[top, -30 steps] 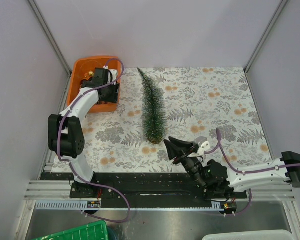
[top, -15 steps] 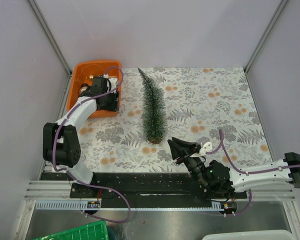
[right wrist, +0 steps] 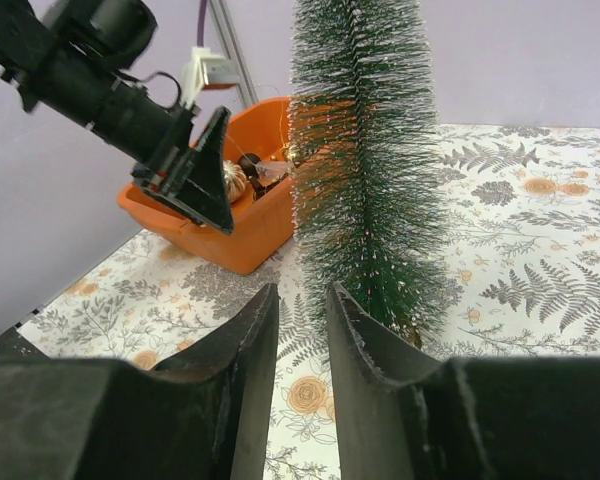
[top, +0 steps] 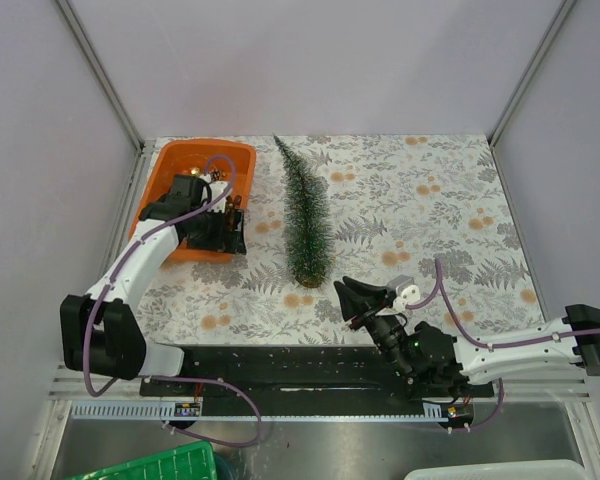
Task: Decorate the small christmas tree
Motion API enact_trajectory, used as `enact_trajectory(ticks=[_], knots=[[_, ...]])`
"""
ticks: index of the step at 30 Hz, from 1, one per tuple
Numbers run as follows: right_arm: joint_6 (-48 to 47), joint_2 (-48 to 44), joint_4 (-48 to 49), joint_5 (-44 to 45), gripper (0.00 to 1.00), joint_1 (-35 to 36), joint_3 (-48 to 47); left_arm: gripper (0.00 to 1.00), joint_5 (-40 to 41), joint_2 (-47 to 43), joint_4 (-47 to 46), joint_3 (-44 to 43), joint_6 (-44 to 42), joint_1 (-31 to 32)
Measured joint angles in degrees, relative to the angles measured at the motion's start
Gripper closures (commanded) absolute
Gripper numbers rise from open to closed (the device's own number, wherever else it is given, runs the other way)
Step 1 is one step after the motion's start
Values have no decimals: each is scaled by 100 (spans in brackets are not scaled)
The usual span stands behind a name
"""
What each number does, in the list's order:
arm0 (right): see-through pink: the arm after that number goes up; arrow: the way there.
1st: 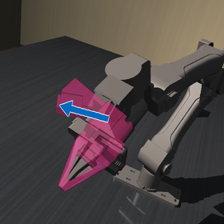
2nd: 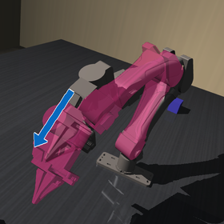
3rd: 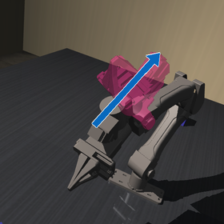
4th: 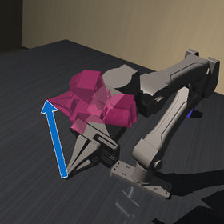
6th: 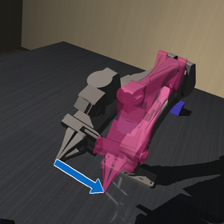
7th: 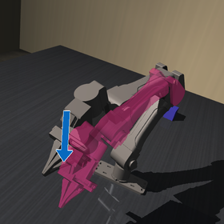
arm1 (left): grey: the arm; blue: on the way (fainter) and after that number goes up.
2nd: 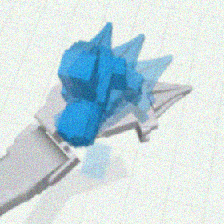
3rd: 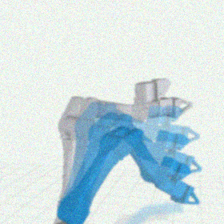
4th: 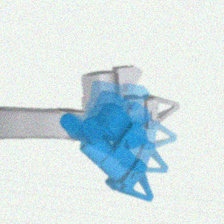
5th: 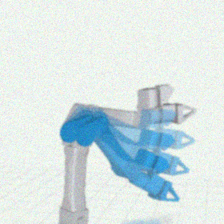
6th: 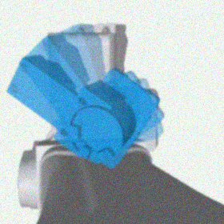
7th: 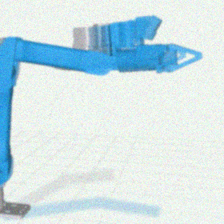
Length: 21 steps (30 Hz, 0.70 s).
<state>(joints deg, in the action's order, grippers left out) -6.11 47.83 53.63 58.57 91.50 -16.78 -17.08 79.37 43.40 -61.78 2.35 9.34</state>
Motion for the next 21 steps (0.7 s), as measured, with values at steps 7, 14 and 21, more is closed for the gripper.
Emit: enact_trajectory(ticks=[7,14,21], knots=[[-92,289,146,48,62,0,2,1,210,-160,881,-1244,-485,-321],[-188,546,426,48,62,0,7,1,1266,442,737,-2782,-929,-772],[-280,721,748,59,61,0,192,13,1818,2247,664,-3849,-627,-879]])
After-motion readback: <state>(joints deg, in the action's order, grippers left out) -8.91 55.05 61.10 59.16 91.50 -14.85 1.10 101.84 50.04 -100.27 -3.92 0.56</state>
